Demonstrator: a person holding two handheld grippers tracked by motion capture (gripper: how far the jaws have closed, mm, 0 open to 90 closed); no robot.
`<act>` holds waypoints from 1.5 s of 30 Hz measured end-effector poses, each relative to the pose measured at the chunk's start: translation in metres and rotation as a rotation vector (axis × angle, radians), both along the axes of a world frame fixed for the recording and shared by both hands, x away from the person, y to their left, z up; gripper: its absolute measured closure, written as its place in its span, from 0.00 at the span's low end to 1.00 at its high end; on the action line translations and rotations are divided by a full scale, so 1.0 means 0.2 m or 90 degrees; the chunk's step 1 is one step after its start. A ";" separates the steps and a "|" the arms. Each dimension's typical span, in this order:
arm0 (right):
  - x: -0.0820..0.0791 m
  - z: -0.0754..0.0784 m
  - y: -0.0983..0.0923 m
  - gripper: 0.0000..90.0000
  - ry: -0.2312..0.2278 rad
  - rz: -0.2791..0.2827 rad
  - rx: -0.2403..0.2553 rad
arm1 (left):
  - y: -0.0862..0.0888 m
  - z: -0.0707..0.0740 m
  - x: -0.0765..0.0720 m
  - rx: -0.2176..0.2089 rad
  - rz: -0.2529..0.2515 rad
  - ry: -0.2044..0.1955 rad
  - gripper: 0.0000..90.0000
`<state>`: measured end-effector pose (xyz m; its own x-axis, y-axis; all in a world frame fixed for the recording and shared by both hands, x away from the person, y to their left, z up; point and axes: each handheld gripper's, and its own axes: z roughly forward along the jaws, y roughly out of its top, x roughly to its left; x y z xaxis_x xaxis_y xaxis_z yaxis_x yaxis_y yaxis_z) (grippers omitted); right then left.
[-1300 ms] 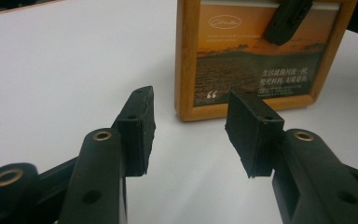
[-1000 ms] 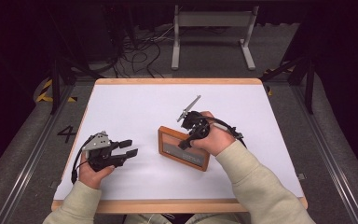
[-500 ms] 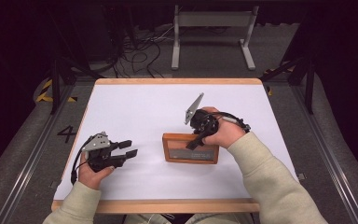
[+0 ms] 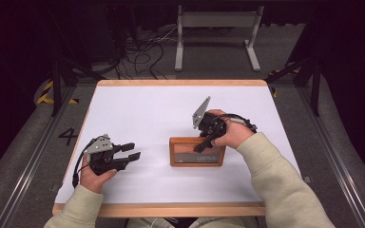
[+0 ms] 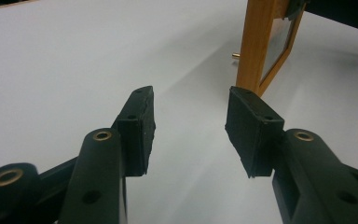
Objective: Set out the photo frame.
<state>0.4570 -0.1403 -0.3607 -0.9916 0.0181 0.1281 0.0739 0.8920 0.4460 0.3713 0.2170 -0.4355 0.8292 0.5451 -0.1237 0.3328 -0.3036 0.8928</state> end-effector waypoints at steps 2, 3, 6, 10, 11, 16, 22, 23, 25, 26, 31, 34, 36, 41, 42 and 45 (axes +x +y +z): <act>0.00 0.00 0.00 0.79 -0.005 -0.004 0.000 | 0.00 0.00 0.00 -0.001 0.001 0.000 0.58; 0.01 0.00 0.00 0.79 -0.007 -0.005 0.000 | 0.00 0.00 0.00 0.000 0.000 0.000 0.58; 0.02 -0.01 -0.01 0.77 -0.009 -0.015 0.004 | 0.00 0.00 0.00 0.002 -0.002 0.000 0.58; 0.03 0.00 -0.02 0.69 -0.035 -0.039 0.005 | 0.00 0.00 0.00 0.002 -0.002 0.000 0.58; 0.03 0.00 -0.02 0.64 -0.039 -0.045 0.006 | 0.00 0.00 0.00 0.001 0.000 0.000 0.58; 0.04 0.01 -0.05 0.39 -0.068 -0.105 0.024 | 0.00 0.00 0.00 0.001 0.000 0.001 0.58; 0.01 0.05 -0.10 0.26 -0.103 -0.145 0.049 | 0.00 0.00 0.00 0.003 0.003 0.004 0.58; -0.01 0.06 -0.11 0.24 -0.110 -0.158 0.055 | 0.00 0.00 0.00 0.004 0.004 0.005 0.58; -0.03 0.08 -0.13 0.23 -0.116 -0.166 0.065 | 0.00 0.00 0.00 0.007 0.004 0.004 0.58; -0.04 0.09 -0.15 0.22 -0.119 -0.171 0.071 | 0.00 0.00 -0.01 0.008 0.005 0.008 0.57; -0.09 0.12 -0.22 0.18 -0.125 -0.191 0.089 | 0.01 0.01 -0.03 0.013 0.005 0.012 0.56; -0.12 0.13 -0.29 0.14 -0.110 -0.230 0.095 | 0.00 0.01 -0.04 0.019 0.005 0.014 0.55; -0.13 0.14 -0.33 0.11 -0.104 -0.247 0.106 | 0.00 0.01 -0.05 0.023 0.003 0.014 0.55; -0.17 0.14 -0.43 0.07 -0.105 -0.294 0.133 | 0.03 0.01 -0.07 0.018 0.011 0.014 0.54; -0.17 0.15 -0.45 0.07 -0.104 -0.300 0.137 | 0.04 0.01 -0.08 0.018 0.012 0.014 0.54; -0.20 0.14 -0.51 0.07 -0.105 -0.317 0.143 | 0.04 0.01 -0.08 0.018 0.013 0.016 0.54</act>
<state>0.4169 -0.2418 -0.3321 -0.8776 0.4787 0.0265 0.3744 0.6497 0.6616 0.3549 0.2258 -0.4332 0.8146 0.5657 -0.1283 0.3614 -0.3221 0.8750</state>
